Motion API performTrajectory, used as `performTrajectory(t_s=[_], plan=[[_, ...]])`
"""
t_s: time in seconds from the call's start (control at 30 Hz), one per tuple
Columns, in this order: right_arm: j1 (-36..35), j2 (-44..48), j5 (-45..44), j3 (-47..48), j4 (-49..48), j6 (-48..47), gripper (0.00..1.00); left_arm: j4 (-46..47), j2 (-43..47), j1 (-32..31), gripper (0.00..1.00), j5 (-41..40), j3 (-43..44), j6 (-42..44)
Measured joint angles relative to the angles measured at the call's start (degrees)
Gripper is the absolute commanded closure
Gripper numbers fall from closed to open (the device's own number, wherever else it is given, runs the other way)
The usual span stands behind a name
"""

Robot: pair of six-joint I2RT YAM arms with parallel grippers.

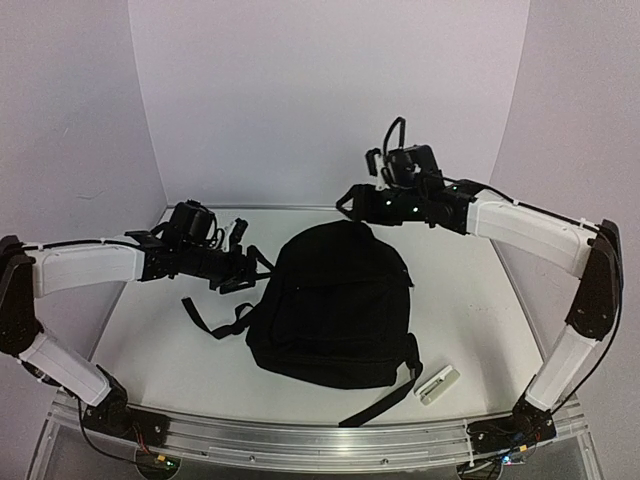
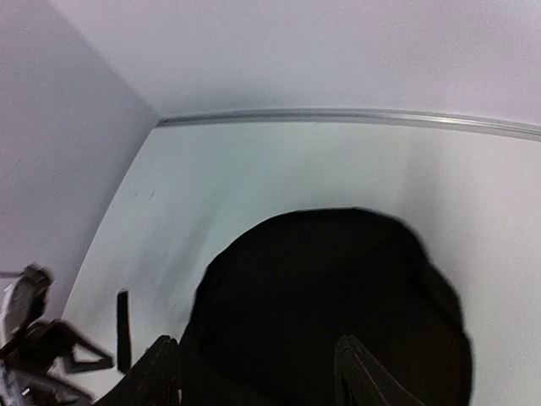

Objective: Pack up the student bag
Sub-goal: Adjust the student bag at the center of the board, then unzip the student bag at the center of the board.

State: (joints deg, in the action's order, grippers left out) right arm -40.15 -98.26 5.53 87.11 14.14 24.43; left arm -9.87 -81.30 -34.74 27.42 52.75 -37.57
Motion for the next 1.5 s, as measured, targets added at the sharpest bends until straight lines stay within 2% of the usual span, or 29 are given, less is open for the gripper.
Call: performTrajectory(t_s=[0.13,0.23,0.47,0.5,0.63,0.7,0.73,0.9,1.07,1.23,1.5], plan=[[-9.6,-0.5,-1.1,-1.6,0.3,-3.3,0.54,1.5,-6.6,1.7,0.21,1.2,0.0,-0.2],[-14.5,-2.2,-2.9,-2.0,0.7,-6.2,0.55,3.9,-10.8,2.7,0.26,2.0,0.1,-0.4],[-17.0,-8.2,-7.9,-2.0,0.7,-10.7,0.56,8.3,-18.6,2.9,0.32,2.6,2.1,-0.3],[-17.1,-9.1,-8.3,-2.0,0.7,-11.1,0.57,8.7,-19.7,2.9,0.37,2.7,2.6,-0.2],[-17.5,-12.2,-10.0,-2.0,0.7,-12.1,0.58,9.1,-23.7,2.9,0.71,3.2,4.7,0.6],[-18.0,-13.0,-10.7,-2.0,0.8,-12.8,0.59,9.8,-24.6,3.0,0.92,3.9,4.8,0.9],[-18.4,-13.2,-11.0,-2.0,0.7,-13.4,0.59,10.3,-24.8,2.9,0.98,4.3,4.9,0.8],[-19.9,-13.3,-11.8,-1.9,0.5,-15.9,0.53,16.7,-23.6,3.0,1.0,4.4,2.0,1.3],[-20.8,-13.3,-12.5,-1.7,0.5,-18.9,0.48,22.4,-18.4,3.0,1.0,5.4,-4.2,-0.4],[-21.4,-13.4,-14.1,-0.2,0.4,-21.4,0.44,25.9,-15.3,3.0,1.0,7.7,-6.5,-2.3],[-22.2,-15.4,-17.6,1.7,0.1,-25.1,0.48,25.8,-13.4,3.0,1.0,9.1,-7.1,-3.0]])
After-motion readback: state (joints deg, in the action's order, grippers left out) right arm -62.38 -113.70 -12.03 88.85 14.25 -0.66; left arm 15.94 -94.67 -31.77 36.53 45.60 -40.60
